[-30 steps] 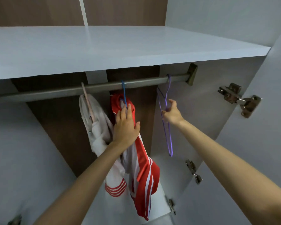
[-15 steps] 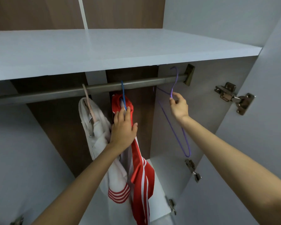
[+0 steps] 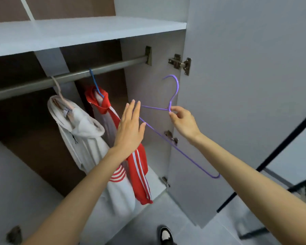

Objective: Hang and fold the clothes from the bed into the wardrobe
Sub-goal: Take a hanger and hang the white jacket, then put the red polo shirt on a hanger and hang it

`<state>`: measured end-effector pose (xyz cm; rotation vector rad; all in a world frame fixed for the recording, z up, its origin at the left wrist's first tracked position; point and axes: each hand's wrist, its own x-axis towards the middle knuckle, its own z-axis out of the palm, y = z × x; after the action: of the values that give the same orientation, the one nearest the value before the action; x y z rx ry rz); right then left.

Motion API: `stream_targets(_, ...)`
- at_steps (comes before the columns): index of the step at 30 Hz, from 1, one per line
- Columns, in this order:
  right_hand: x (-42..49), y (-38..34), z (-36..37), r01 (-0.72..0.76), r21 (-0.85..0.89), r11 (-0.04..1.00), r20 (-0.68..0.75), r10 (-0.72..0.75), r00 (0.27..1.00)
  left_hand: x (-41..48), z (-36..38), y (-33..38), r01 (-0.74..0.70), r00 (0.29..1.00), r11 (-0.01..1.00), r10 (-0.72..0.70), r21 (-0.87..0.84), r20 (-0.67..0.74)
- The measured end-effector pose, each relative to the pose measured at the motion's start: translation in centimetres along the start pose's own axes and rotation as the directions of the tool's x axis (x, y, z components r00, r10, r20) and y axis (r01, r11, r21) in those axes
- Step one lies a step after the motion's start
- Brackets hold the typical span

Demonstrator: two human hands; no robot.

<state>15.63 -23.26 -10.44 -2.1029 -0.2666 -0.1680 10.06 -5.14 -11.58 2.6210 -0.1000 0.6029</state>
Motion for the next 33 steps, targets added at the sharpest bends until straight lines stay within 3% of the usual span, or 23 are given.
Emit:
stream_targets(8,-12.8,4.5,-9.7,-0.154,0.031,0.988,0.102,0.151,0.983,-5.6,5.0,7.8,-0.114,0.927,0.991,0.082,0.067,0.366)
stream_targets(13,-19.8,8.4,-15.6,-0.226,0.064,0.972,0.163,0.213,0.963,-9.8,8.1,13.6,-0.247,0.874,0.967,0.195,0.062,0.446)
stream_targets(20,-29.8,14.9,-24.2,-0.368,0.121,0.922,0.224,0.336,0.915,-16.7,12.4,23.8,-0.219,0.780,0.972,0.227,-0.085,0.583)
stream_targets(25,-37.0,19.2,-31.2,-0.388,0.097,0.917,0.180,0.367,0.913,-21.7,16.6,31.9,-0.202,0.716,0.972,0.230,-0.120,0.659)
stream_targets(29,-42.9,22.2,-36.3,-0.430,0.153,0.890,0.137,0.412,0.901,-24.9,19.6,38.8,-0.277,0.652,0.952,0.285,-0.129,0.702)
stream_targets(33,-47.8,25.4,-40.7,-0.482,0.139,0.865,-0.010,0.488,0.873,-26.8,22.6,45.5,-0.395,0.580,0.904,0.381,-0.160,0.720)
